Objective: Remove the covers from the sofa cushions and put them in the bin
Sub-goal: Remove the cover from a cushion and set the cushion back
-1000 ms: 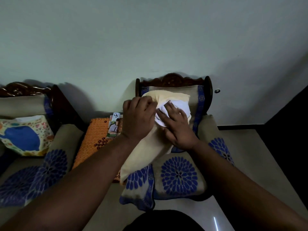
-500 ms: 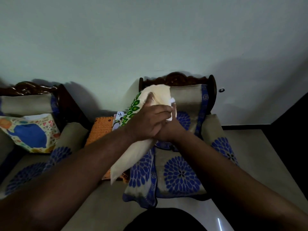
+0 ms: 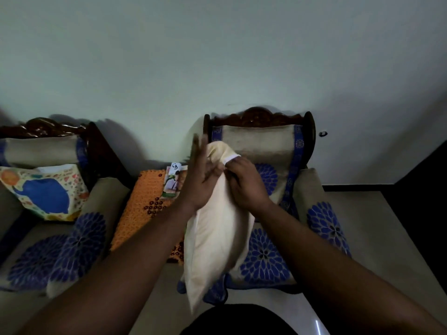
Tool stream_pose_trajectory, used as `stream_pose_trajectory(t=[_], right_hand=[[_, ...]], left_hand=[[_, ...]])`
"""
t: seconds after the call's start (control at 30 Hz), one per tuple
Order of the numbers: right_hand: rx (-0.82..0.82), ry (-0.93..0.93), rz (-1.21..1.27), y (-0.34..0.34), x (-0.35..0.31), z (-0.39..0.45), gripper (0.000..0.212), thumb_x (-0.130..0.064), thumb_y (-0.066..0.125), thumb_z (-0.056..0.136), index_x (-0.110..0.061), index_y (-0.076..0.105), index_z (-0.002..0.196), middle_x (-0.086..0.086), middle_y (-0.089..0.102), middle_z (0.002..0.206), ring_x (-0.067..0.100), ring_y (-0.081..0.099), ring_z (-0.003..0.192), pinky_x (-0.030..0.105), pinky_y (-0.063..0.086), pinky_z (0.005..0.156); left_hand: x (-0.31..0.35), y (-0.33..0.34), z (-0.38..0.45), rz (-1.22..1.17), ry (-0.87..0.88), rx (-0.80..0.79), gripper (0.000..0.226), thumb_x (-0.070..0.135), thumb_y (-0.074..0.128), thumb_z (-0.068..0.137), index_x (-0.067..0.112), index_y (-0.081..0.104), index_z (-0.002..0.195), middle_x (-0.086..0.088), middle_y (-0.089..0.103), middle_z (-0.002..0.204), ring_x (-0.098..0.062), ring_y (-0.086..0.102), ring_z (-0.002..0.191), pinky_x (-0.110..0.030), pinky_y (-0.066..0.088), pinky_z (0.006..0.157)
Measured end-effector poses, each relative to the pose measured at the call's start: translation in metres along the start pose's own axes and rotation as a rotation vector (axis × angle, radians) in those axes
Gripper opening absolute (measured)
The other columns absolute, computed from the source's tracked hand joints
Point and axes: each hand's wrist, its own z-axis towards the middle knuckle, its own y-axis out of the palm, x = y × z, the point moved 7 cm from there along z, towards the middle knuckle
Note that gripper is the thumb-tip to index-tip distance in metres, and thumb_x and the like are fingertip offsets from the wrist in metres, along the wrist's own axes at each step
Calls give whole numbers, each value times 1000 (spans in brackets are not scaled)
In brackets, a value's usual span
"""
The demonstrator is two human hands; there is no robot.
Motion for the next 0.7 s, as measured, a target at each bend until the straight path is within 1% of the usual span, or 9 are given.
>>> stream_pose_trajectory(t=[0.03, 0.1, 0.17, 0.23, 0.33, 0.4, 0.5, 0.63, 0.7], right_hand=[[2, 30, -4, 6, 3, -10, 23, -7, 55, 95, -6, 71, 113, 8, 69, 113, 23, 61, 107, 40, 47, 97], [43, 106, 31, 11, 8, -27, 21, -8, 57, 96, -5, 71, 111, 8, 70, 110, 19, 60, 105, 38, 46, 98], [54, 133, 79, 12, 7, -36, 16, -6, 57, 97, -3, 71, 105, 7, 69, 104, 18, 60, 100, 34, 47, 94], [15, 137, 148, 14, 3, -38, 11, -4, 57, 98, -1, 67, 94, 6, 65, 94, 19, 58, 91, 32, 47, 86], [-51, 138, 255, 12, -3, -36, 9, -1, 58, 93, 3, 60, 85, 11, 58, 88, 25, 55, 86, 41, 47, 78], [-121, 144, 339, 13, -6, -34, 10, -1, 59, 90, 8, 59, 85, 18, 56, 88, 32, 55, 84, 47, 46, 76], [-188, 207, 473, 10, -8, -33, 20, -5, 60, 95, 10, 58, 82, 24, 53, 83, 37, 53, 80, 49, 46, 73], [-189, 256, 450, 4, -10, -33, 36, -12, 58, 102, -17, 53, 66, -6, 47, 63, 8, 45, 62, 27, 40, 61], [-165, 290, 412, 4, -11, -35, 40, -15, 57, 102, -27, 51, 64, -11, 46, 60, 3, 44, 59, 22, 38, 60]], left_hand=[[-12, -6, -16, -25, -116, 107, 71, 39, 56, 100, 16, 22, 158, -7, 14, 165, -18, 16, 152, -19, 26, 117], [-29, -15, -49, 98, -249, 310, 58, 52, 61, 94, 14, 45, 135, -1, 44, 137, -19, 47, 126, -37, 45, 104], [-35, -11, -67, 173, -314, 289, 55, 67, 54, 88, 16, 57, 107, 1, 60, 108, -18, 58, 98, -45, 52, 85], [-39, -3, -69, 110, -359, 197, 58, 71, 47, 87, 17, 65, 97, 0, 69, 95, -12, 62, 86, -44, 53, 78], [-30, -4, -60, -5, -333, 159, 44, 64, 49, 92, 25, 66, 82, 5, 68, 78, -6, 61, 73, -35, 50, 68], [-24, -6, -55, -28, -325, 156, 44, 61, 51, 93, 24, 62, 71, 5, 63, 66, -8, 59, 65, -37, 47, 63], [-23, -5, -54, -28, -345, 170, 45, 57, 55, 93, 19, 65, 71, 1, 64, 65, -14, 61, 64, -39, 48, 62], [-17, 0, -56, -29, -339, 214, 21, 32, 60, 99, 21, 68, 83, 5, 68, 78, -7, 62, 74, -32, 47, 68], [-21, 2, -59, -75, -388, 247, 21, 26, 58, 98, 24, 65, 79, 5, 65, 75, -4, 57, 69, -30, 43, 67]])
